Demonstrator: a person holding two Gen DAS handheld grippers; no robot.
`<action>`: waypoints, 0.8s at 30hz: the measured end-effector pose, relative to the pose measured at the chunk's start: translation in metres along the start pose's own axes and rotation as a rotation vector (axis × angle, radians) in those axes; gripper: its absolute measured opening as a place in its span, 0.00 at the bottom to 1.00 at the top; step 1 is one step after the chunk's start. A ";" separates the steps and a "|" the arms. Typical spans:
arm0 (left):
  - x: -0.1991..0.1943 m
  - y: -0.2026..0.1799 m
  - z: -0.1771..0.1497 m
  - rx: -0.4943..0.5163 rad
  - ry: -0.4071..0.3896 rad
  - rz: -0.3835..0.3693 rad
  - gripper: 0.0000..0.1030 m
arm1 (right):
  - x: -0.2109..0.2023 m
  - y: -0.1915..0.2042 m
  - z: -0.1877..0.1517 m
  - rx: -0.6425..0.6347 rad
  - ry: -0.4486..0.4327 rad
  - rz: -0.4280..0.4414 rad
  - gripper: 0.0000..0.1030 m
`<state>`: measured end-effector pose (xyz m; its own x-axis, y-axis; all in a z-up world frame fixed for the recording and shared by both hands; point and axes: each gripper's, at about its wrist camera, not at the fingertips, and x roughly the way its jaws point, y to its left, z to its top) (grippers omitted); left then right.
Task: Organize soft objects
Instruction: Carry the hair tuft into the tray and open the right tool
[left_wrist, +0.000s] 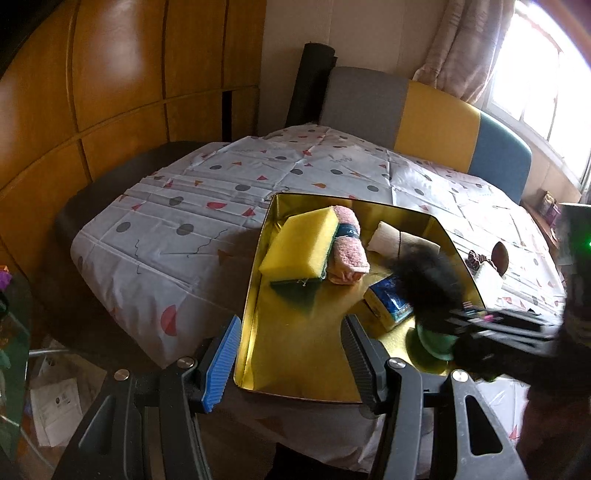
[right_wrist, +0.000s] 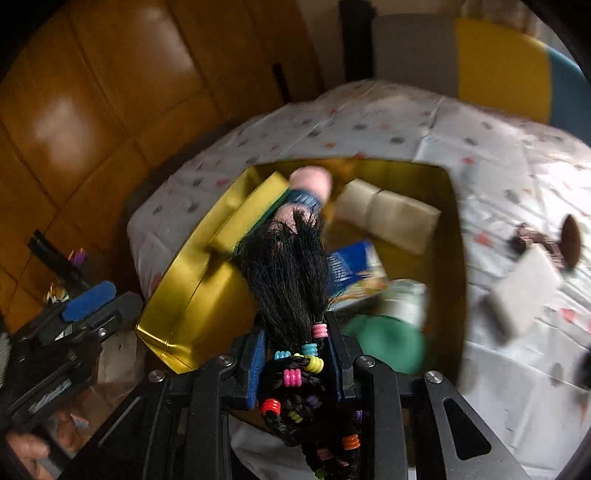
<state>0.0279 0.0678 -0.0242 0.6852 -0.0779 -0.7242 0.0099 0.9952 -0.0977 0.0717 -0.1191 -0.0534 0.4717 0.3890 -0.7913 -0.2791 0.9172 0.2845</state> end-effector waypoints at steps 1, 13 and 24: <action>0.001 0.001 0.000 -0.002 0.002 0.000 0.55 | 0.011 0.003 0.001 -0.002 0.025 0.015 0.28; 0.008 0.006 -0.004 -0.010 0.021 0.004 0.55 | 0.060 0.002 -0.007 -0.002 0.114 -0.091 0.38; 0.002 -0.001 -0.002 0.010 0.008 0.010 0.55 | 0.015 0.010 -0.012 -0.053 0.004 -0.063 0.60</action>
<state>0.0280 0.0664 -0.0270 0.6794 -0.0682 -0.7306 0.0101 0.9965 -0.0836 0.0659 -0.1048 -0.0689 0.4863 0.3306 -0.8088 -0.2931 0.9337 0.2054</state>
